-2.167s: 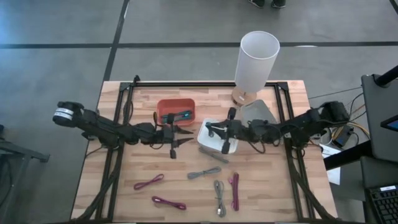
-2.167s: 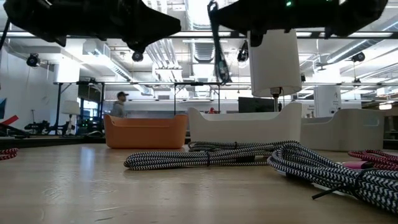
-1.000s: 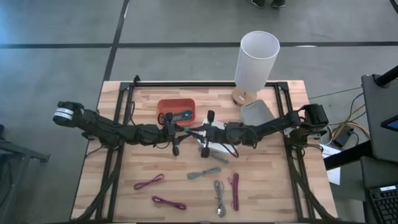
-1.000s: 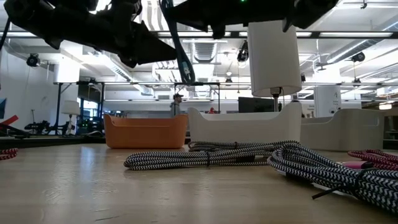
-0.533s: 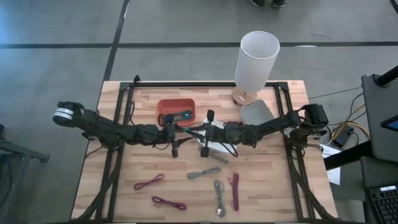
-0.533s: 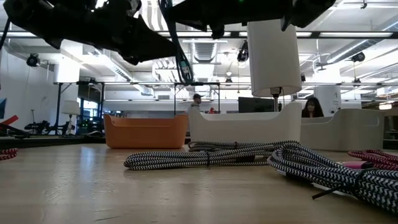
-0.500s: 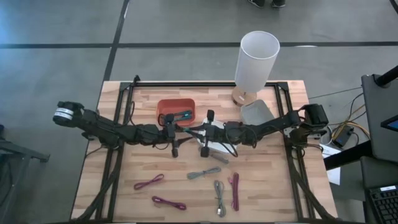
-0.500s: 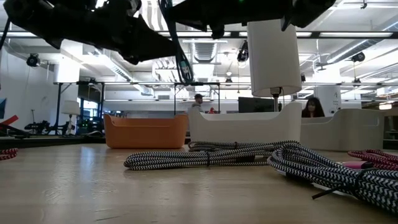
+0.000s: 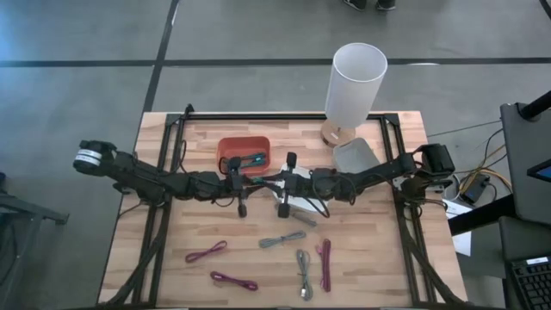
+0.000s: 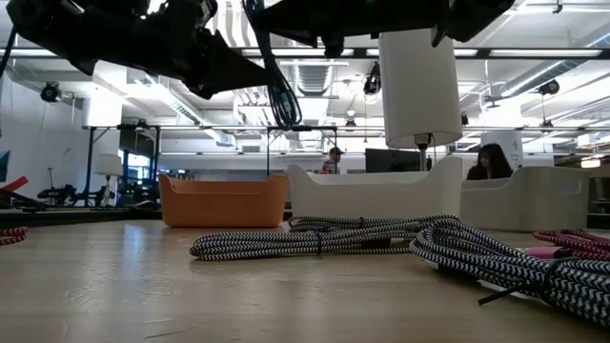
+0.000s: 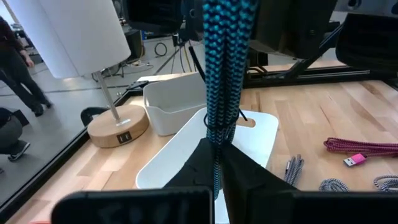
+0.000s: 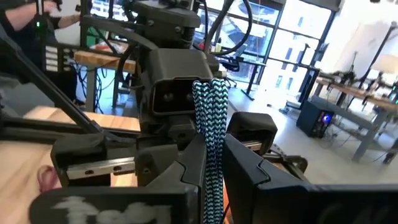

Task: Pick & Place USB Port
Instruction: Put the blue charger cable into the orange bin

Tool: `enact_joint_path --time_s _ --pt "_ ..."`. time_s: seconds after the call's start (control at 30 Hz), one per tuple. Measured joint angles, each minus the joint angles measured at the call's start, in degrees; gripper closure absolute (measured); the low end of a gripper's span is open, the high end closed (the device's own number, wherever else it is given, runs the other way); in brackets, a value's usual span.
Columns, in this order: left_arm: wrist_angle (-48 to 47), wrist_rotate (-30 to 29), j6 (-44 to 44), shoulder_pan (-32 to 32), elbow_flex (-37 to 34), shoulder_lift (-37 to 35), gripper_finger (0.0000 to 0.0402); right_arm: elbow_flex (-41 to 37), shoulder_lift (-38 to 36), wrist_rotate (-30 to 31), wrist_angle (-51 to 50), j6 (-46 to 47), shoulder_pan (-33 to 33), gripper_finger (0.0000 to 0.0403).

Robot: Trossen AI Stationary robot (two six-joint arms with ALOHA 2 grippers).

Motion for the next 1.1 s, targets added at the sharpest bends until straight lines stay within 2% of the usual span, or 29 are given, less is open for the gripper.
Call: enact_joint_path --time_s 0.13,0.4,0.63,0.93,1.1 --pt "-0.05 -0.02 0.04 0.00 0.00 0.00 0.0397 0.00 0.00 -0.13 -0.43 -2.69 0.00 0.0360" --pt "-1.25 -0.20 -0.06 -0.02 0.00 0.04 0.0400 -0.06 0.00 0.61 -4.52 -1.36 -0.20 0.0304" --pt "-3.45 -3.11 -1.01 0.00 -0.04 0.04 0.0401 -0.04 0.00 9.93 -8.14 -4.14 -0.09 0.0264" --pt "-11.40 -14.67 -0.95 0.00 0.06 -2.11 0.0401 -0.07 0.00 10.80 -13.78 -1.04 1.25 0.0234" --pt "-20.35 -22.31 -1.02 0.70 1.13 -4.88 0.0401 -0.07 0.00 10.84 -13.79 -0.48 1.91 0.0229"
